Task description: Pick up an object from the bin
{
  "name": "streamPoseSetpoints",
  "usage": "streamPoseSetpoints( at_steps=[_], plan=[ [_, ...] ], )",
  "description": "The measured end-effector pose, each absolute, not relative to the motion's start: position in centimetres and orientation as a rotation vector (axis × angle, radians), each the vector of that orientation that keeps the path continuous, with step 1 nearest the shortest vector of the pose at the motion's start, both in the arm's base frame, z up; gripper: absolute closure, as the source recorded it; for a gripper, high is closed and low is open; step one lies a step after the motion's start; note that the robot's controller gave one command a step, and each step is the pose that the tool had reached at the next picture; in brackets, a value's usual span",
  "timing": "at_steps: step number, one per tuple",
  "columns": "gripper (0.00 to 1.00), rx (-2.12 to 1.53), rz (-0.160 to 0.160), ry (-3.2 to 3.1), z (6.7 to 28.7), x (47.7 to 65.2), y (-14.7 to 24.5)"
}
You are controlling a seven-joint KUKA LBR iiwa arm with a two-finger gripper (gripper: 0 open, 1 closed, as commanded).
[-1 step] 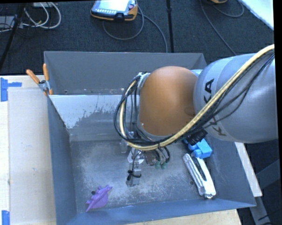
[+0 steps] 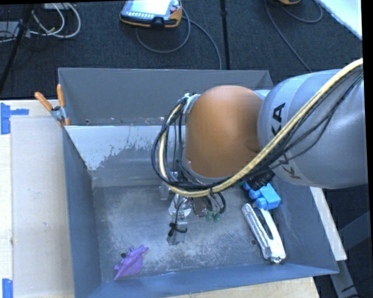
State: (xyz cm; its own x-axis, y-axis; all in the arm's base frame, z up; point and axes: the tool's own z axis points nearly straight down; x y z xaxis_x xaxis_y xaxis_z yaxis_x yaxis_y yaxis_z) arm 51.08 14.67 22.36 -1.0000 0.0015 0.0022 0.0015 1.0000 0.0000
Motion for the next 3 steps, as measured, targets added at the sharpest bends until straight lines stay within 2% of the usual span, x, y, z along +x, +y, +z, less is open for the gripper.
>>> streamPoseSetpoints(
  at_steps=[1,2,3],
  plan=[
    [0.00,0.151,0.000,-3.137,18.1,50.4,16.5],
    [0.00,0.558,0.000,-3.086,16.0,48.6,20.3],
    [0.00,0.680,0.000,-3.064,13.3,50.2,19.9]
  ],
)
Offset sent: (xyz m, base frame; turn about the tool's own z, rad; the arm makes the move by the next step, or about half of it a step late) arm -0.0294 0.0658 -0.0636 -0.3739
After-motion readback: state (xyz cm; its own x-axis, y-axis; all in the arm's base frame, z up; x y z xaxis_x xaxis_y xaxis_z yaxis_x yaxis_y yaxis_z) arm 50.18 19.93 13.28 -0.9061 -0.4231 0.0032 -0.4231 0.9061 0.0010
